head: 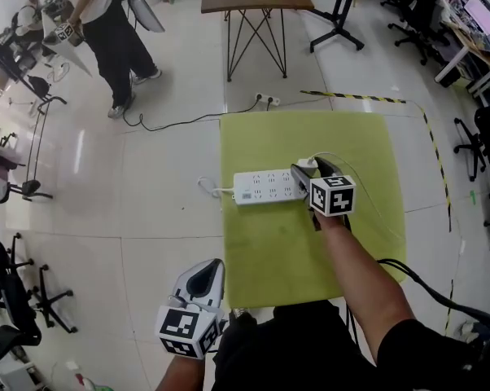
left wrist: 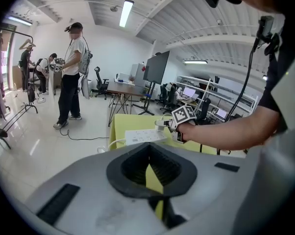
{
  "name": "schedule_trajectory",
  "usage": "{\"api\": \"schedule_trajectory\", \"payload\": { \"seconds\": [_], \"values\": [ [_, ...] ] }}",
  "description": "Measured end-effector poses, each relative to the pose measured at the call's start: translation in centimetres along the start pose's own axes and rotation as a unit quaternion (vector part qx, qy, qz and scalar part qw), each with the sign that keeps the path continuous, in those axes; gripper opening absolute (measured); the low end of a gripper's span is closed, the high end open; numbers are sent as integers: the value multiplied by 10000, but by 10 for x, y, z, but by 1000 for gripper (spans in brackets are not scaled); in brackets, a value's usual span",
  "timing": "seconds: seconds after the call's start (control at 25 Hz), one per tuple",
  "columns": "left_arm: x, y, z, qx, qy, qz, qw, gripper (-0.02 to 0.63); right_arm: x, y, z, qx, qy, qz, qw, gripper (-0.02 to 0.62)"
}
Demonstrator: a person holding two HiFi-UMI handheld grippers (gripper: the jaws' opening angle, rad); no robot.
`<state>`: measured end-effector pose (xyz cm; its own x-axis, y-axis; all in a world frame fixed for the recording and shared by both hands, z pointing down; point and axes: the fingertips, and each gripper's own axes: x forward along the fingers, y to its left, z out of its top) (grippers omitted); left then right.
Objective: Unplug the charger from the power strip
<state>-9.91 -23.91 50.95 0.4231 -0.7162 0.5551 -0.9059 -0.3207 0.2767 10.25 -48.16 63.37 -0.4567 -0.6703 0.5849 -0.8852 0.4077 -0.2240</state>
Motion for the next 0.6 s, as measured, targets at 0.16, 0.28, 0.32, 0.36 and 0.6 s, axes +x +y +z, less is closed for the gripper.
{"api": "schedule_trajectory", "payload": {
  "seconds": [0.16, 0.28, 0.32, 0.36, 0.6],
  "values": [
    [0, 4, 4, -23, -13, 50, 10000, 6, 4, 0, 3, -69, 22, 5, 10000, 284],
    [0, 4, 5, -34, -15, 46, 10000, 6, 1, 0, 6, -101, -30, 6, 9999, 281],
    [-1, 4, 6, -32, -21, 44, 10000, 6, -1, 0, 10, -131, -102, -4, 9999, 281],
    [-1, 5, 6, -30, -28, 40, 10000, 6, -4, 0, 15, -159, -187, -12, 9997, 281],
    [-6, 9, 4, -88, -102, -2, 9999, 6, -37, 21, 31, 63, -438, 296, 9986, 279]
  ]
}}
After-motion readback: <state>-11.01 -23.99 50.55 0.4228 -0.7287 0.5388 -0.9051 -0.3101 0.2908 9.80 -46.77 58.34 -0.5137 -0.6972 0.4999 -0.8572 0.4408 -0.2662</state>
